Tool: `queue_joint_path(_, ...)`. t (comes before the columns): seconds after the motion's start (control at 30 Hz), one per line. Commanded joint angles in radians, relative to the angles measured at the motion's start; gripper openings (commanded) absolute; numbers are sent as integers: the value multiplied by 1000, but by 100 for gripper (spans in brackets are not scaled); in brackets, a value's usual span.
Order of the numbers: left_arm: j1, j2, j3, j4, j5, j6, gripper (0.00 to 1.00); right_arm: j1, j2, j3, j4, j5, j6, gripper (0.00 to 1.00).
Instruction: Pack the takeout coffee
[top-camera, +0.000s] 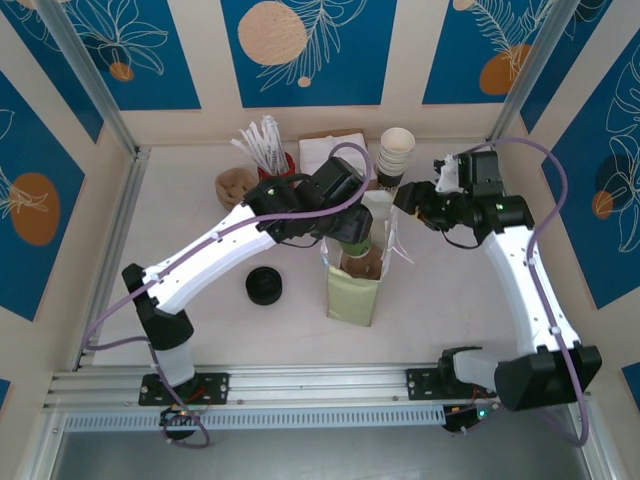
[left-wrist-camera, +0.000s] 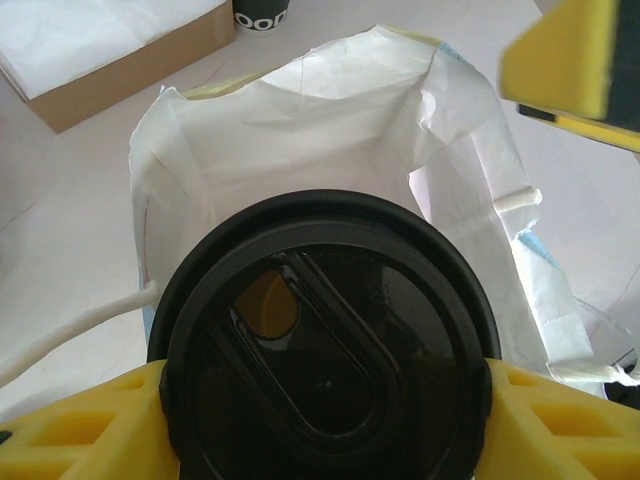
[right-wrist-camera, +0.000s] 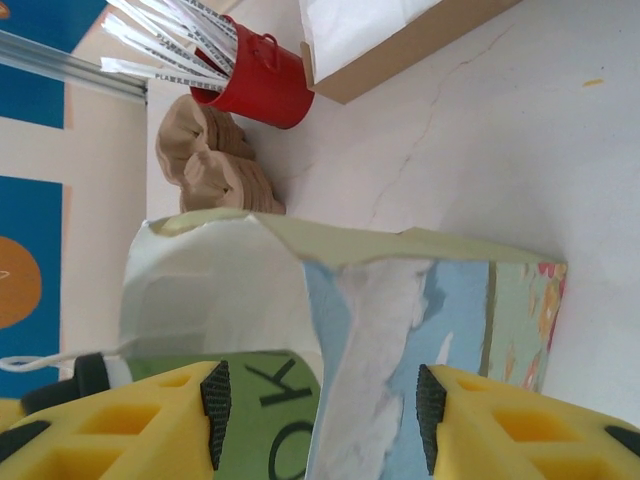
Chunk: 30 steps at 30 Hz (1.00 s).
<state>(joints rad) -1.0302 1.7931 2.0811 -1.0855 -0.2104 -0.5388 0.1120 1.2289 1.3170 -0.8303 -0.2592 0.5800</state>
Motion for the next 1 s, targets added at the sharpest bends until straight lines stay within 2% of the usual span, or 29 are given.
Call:
queue_joint_path(0.0,-8,26,36,-4,-10,27,64,19,16,49,-4,-9,-58,55)
queue_joint_path(0.27,-5,60,30,16,-7,40,64,71,47,47,-38,44,-66,51)
queue_joint_path(0.37,-4,76,31,28,-3,46,64,89,47,39,-43,62,-56,44)
queue_joint_path(0.47,-4,91,31,36,-1,51,64,109,46,29,-49,80,-27,31)
queue_joint_path(0.6,-3,110,22,52,-7,52,64,121,32,-7,-23,74,74,20)
queue_joint_path(0.97,5,125,-6,69,-36,91,64,126,-17,-55,-18,66,304,16)
